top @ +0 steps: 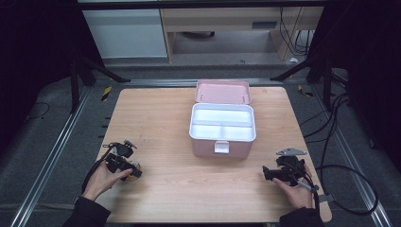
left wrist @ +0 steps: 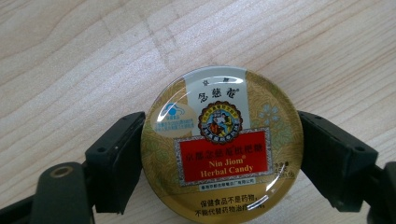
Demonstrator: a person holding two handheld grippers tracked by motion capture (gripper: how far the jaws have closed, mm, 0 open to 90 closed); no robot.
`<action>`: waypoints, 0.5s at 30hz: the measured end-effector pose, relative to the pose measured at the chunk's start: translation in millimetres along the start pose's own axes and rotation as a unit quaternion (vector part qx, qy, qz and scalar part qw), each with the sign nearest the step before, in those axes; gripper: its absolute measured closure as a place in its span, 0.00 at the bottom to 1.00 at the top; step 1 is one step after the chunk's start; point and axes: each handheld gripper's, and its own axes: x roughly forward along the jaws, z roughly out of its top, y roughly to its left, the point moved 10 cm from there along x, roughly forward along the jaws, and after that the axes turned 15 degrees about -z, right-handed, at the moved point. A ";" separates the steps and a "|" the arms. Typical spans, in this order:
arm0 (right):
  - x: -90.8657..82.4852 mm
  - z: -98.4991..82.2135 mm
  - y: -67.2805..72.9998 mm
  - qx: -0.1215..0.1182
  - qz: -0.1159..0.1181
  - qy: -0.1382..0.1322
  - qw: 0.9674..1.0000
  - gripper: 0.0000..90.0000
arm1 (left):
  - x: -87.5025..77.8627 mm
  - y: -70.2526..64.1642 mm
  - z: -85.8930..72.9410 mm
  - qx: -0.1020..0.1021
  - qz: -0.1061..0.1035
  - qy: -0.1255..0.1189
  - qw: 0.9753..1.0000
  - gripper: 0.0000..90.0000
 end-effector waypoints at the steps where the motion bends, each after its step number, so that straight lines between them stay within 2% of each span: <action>1: -0.3 0.1 0.2 0.001 0.001 0.000 1.000 0.08 | -0.7 0.0 0.7 0.002 0.002 -0.003 1.000 0.20; 4: -1.0 0.9 -0.4 0.000 0.001 -0.003 1.000 0.08 | -7.8 -2.1 4.2 0.004 0.005 -0.019 1.000 0.17; 6: -2.5 3.2 -1.5 0.003 -0.001 -0.009 1.000 0.08 | -15.8 -6.1 8.9 0.008 0.007 -0.041 0.999 0.16; 9: -5.8 7.8 -2.4 0.010 0.001 -0.020 1.000 0.09 | -29.5 -16.4 18.8 0.022 0.008 -0.080 0.997 0.17; 11: -8.9 12.4 -3.1 0.012 0.001 -0.030 0.999 0.12 | -38.2 -26.2 27.5 0.035 0.006 -0.112 0.993 0.17; 15: -17.0 28.3 -1.5 0.017 0.007 -0.061 0.998 0.17 | -52.4 -45.0 46.4 0.068 0.008 -0.167 0.984 0.19</action>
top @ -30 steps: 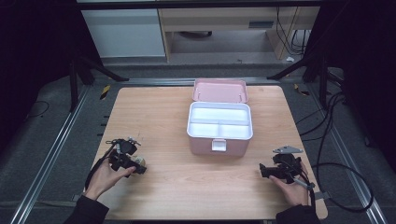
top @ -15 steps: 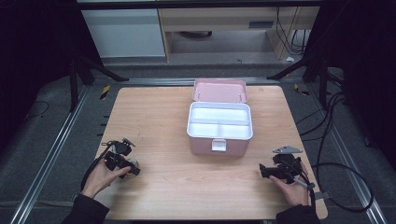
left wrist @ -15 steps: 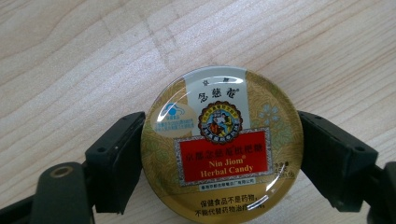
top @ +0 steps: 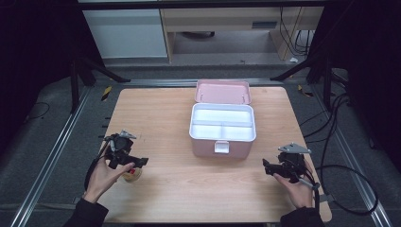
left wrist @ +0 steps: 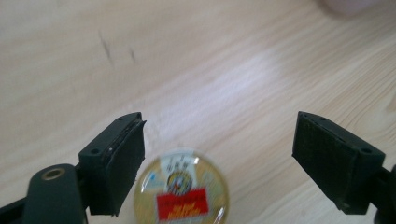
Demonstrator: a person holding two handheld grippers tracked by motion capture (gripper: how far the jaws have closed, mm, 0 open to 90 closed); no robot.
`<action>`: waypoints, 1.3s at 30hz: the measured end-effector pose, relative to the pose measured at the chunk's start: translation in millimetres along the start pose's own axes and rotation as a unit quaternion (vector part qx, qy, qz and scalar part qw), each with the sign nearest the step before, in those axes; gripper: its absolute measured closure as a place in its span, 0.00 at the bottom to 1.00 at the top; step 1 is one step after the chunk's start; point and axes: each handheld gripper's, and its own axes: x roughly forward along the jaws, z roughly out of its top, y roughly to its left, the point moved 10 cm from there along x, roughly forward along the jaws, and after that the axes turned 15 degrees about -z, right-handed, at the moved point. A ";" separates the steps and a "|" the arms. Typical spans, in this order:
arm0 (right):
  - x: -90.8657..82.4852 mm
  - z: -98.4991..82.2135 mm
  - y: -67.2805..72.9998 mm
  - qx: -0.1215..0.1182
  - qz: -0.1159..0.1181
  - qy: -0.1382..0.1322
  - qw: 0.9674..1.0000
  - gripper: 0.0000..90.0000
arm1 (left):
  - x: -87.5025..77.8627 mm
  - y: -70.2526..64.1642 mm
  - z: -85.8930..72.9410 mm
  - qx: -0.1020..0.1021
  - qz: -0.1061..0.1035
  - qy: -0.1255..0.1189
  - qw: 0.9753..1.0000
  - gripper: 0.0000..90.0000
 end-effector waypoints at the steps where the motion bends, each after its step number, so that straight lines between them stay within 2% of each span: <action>1: -1.7 4.5 1.3 -0.001 0.004 -0.008 1.000 0.18 | -1.2 -3.4 6.1 0.008 0.001 -0.014 1.000 0.19; 2: -3.7 9.4 2.1 -0.001 0.004 -0.016 1.000 0.19 | -2.6 -6.1 11.6 0.018 0.002 -0.026 1.000 0.21; 3: -3.7 9.4 2.1 -0.001 0.004 -0.016 1.000 0.19 | -2.6 -6.1 11.6 0.018 0.002 -0.026 1.000 0.23; 4: -5.6 14.5 2.7 -0.002 0.004 -0.024 1.000 0.20 | -3.2 -9.9 19.8 0.030 0.001 -0.038 0.999 0.23; 6: -10.9 29.5 2.7 -0.002 0.001 -0.048 0.999 0.24 | -2.8 -14.8 32.6 0.039 -0.010 -0.058 0.997 0.25; 7: -14.5 42.2 1.6 0.003 0.000 -0.068 0.998 0.27 | -2.1 -19.2 43.4 0.037 -0.028 -0.079 0.996 0.27; 8: -16.0 48.1 1.7 0.009 0.003 -0.077 0.997 0.27 | -1.6 -22.1 50.7 0.039 -0.036 -0.091 0.994 0.28; 11: -21.6 71.0 2.4 0.027 0.012 -0.108 0.994 0.32 | 1.8 -31.1 71.5 0.052 -0.036 -0.113 0.992 0.32; 16: -22.3 100.7 9.7 0.036 0.033 -0.124 0.991 0.39 | 13.9 -51.5 104.2 0.072 -0.042 -0.128 0.988 0.37; 18: -19.6 108.7 15.3 0.032 0.039 -0.125 0.991 0.40 | 17.9 -59.2 117.0 0.079 -0.045 -0.138 0.986 0.39; 20: -15.0 113.4 22.4 0.024 0.045 -0.120 0.992 0.42 | 22.8 -67.1 128.4 0.080 -0.056 -0.148 0.984 0.41; 23: -5.5 116.2 30.0 0.007 0.035 -0.112 0.993 0.47 | 33.4 -75.4 139.6 0.084 -0.062 -0.148 0.983 0.42; 27: 7.8 114.6 35.0 0.003 0.038 -0.093 0.995 0.57 | 49.7 -82.2 148.1 0.085 -0.077 -0.148 0.982 0.46; 29: 12.8 112.2 36.5 -0.004 0.037 -0.084 0.996 0.62 | 58.8 -83.7 149.3 0.084 -0.078 -0.141 0.983 0.49; 32: 15.2 111.3 39.6 -0.007 0.046 -0.082 0.996 0.68 | 70.8 -82.6 147.7 0.085 -0.075 -0.124 0.986 0.55; 35: 19.0 109.4 41.2 -0.019 0.040 -0.075 0.996 0.68 | 78.1 -80.1 145.2 0.085 -0.072 -0.111 0.988 0.62; 36: 20.9 107.9 42.0 -0.022 0.041 -0.070 0.996 0.68 | 79.6 -79.6 144.0 0.087 -0.073 -0.108 0.988 0.64; 39: 21.0 107.7 43.6 -0.015 0.045 -0.078 0.996 0.68 | 77.8 -77.8 141.6 0.080 -0.083 -0.117 0.986 0.64</action>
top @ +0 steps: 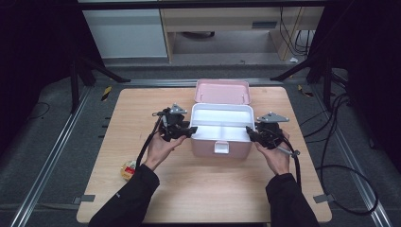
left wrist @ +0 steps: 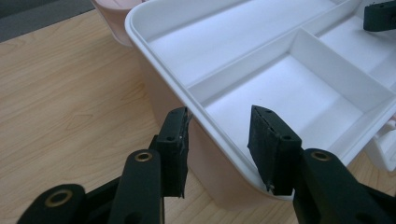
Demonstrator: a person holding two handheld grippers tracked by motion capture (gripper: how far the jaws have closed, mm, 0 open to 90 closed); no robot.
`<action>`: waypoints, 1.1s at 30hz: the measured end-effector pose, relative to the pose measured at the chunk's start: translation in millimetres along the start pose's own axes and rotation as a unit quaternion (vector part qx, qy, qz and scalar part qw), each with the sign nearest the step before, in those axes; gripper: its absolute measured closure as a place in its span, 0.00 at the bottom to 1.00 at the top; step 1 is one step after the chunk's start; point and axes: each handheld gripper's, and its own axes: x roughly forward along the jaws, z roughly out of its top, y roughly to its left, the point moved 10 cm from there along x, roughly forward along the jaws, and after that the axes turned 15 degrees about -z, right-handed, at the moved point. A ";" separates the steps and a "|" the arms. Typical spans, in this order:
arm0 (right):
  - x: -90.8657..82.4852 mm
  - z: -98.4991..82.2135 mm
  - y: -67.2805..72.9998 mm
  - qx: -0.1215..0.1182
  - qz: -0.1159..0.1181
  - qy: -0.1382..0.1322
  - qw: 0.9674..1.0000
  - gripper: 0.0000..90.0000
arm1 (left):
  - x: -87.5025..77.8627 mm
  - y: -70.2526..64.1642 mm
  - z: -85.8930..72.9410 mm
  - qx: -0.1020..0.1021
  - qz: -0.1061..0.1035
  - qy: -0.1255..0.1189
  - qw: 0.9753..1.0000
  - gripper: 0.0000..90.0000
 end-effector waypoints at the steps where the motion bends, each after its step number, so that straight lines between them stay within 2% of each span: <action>1: -0.3 0.1 1.7 0.003 0.005 -0.003 1.000 0.68 | -1.0 0.5 -0.6 -0.001 0.000 -0.001 1.000 0.64; 7: -1.5 2.7 15.4 0.000 0.018 -0.006 1.000 0.67 | -15.3 5.0 -10.1 0.002 0.011 0.003 1.000 0.65; 11: -1.9 6.3 31.1 0.000 0.033 -0.009 0.999 0.66 | -29.2 10.9 -18.3 0.003 0.022 0.002 1.000 0.65; 16: 0.0 12.4 51.2 -0.011 0.047 -0.013 0.999 0.66 | -46.7 20.3 -25.8 -0.002 0.035 -0.006 0.999 0.70; 21: 2.0 17.2 66.5 -0.013 0.056 -0.016 0.998 0.66 | -57.7 26.0 -32.6 -0.007 0.042 -0.008 0.999 0.71; 26: -0.9 16.9 72.9 -0.019 0.054 -0.015 0.998 0.65 | -60.9 26.9 -35.2 0.000 0.047 -0.005 0.999 0.71; 33: -3.3 15.8 74.8 -0.012 0.058 -0.015 0.998 0.64 | -61.3 27.7 -35.2 0.008 0.046 0.000 0.999 0.71</action>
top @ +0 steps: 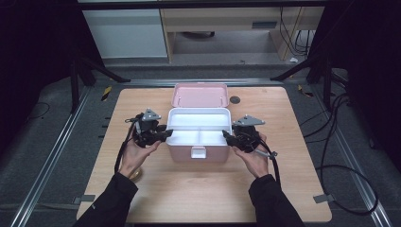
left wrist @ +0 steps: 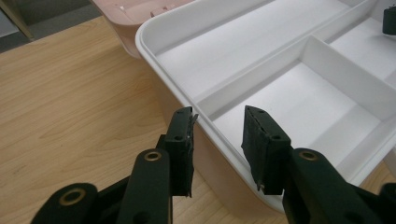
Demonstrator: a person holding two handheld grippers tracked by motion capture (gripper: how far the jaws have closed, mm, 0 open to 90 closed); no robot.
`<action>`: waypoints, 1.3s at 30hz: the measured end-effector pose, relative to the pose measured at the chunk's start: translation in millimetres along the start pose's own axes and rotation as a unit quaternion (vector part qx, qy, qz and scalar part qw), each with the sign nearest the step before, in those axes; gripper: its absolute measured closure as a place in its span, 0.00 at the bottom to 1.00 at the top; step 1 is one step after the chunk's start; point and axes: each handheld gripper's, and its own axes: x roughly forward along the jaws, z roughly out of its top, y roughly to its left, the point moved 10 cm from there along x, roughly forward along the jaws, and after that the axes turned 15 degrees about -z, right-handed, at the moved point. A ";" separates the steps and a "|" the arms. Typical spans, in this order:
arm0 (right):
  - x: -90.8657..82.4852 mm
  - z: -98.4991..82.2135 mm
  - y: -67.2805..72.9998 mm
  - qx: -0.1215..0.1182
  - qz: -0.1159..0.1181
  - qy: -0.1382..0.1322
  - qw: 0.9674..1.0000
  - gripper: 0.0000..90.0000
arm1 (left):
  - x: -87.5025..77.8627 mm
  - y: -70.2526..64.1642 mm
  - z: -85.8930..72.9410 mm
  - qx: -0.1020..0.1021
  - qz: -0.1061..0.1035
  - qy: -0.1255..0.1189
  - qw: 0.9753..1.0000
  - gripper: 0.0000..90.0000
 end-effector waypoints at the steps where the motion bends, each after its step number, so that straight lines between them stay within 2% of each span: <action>1: -0.1 0.0 -0.1 -0.003 0.003 0.001 1.000 0.63 | -0.2 -0.5 -0.1 0.004 -0.004 0.005 1.000 0.70; 3: -1.4 0.9 -0.7 -0.007 0.012 0.002 1.000 0.60 | -1.3 -1.6 1.2 0.012 -0.009 0.006 1.000 0.64; 6: -8.4 8.6 -5.0 -0.003 0.011 -0.020 1.000 0.51 | -5.4 -1.5 3.9 0.031 -0.019 0.013 0.999 0.55; 8: -13.5 13.0 -10.4 -0.006 0.010 -0.029 1.000 0.48 | -8.0 0.6 6.2 0.049 -0.027 0.014 0.998 0.49; 9: -15.5 15.2 -13.9 -0.011 0.007 -0.032 0.999 0.46 | -9.5 2.4 7.3 0.061 -0.025 0.017 0.998 0.46; 12: -21.1 22.9 -24.9 -0.015 0.004 -0.040 0.999 0.43 | -14.2 5.8 10.8 0.089 -0.020 0.026 0.996 0.50; 14: -23.6 28.1 -30.4 -0.013 0.011 -0.040 0.999 0.39 | -16.8 6.4 15.3 0.105 -0.021 0.025 0.994 0.49; 16: -25.2 33.2 -31.6 -0.006 0.030 -0.038 0.999 0.39 | -19.0 5.8 21.1 0.106 -0.033 0.021 0.994 0.47; 17: -25.5 35.7 -33.0 -0.011 0.031 -0.038 0.999 0.40 | -19.5 5.7 23.8 0.106 -0.041 0.023 0.993 0.46; 19: -24.8 40.8 -35.9 -0.029 0.024 -0.039 0.999 0.41 | -18.8 6.4 27.8 0.105 -0.053 0.035 0.992 0.45; 20: -24.0 43.4 -36.0 -0.034 0.028 -0.039 0.998 0.41 | -17.7 6.7 28.9 0.101 -0.063 0.044 0.992 0.44; 22: -22.2 48.7 -35.1 -0.047 0.038 -0.037 0.997 0.42 | -15.5 9.2 33.0 0.112 -0.060 0.054 0.990 0.44; 25: -18.4 56.5 -34.5 -0.070 0.046 -0.038 0.996 0.42 | -11.3 8.5 38.3 0.119 -0.074 0.068 0.988 0.45; 27: -15.5 60.3 -32.3 -0.085 0.058 -0.036 0.994 0.43 | -7.8 7.7 40.5 0.115 -0.085 0.079 0.987 0.46; 30: -11.1 64.3 -27.0 -0.105 0.078 -0.025 0.991 0.46 | -2.3 8.1 43.9 0.133 -0.091 0.094 0.982 0.47; 31: -10.0 65.7 -25.4 -0.116 0.082 -0.023 0.990 0.47 | -0.7 8.7 44.1 0.138 -0.094 0.106 0.980 0.48; 33: -7.7 67.2 -19.9 -0.117 0.108 -0.010 0.987 0.49 | 3.7 10.2 44.7 0.150 -0.099 0.123 0.976 0.49; 36: -3.8 69.2 -16.8 -0.153 0.107 -0.007 0.982 0.55 | 9.5 12.0 45.7 0.166 -0.099 0.144 0.971 0.52; 37: -3.0 68.9 -15.0 -0.161 0.115 -0.002 0.980 0.55 | 11.0 11.8 45.9 0.173 -0.100 0.151 0.968 0.52; 38: -2.0 68.7 -13.6 -0.173 0.120 -0.001 0.978 0.56 | 12.3 11.5 46.5 0.179 -0.101 0.152 0.967 0.53; 39: -0.8 68.3 -12.7 -0.190 0.123 -0.001 0.974 0.57 | 14.1 9.3 47.0 0.177 -0.112 0.151 0.966 0.54</action>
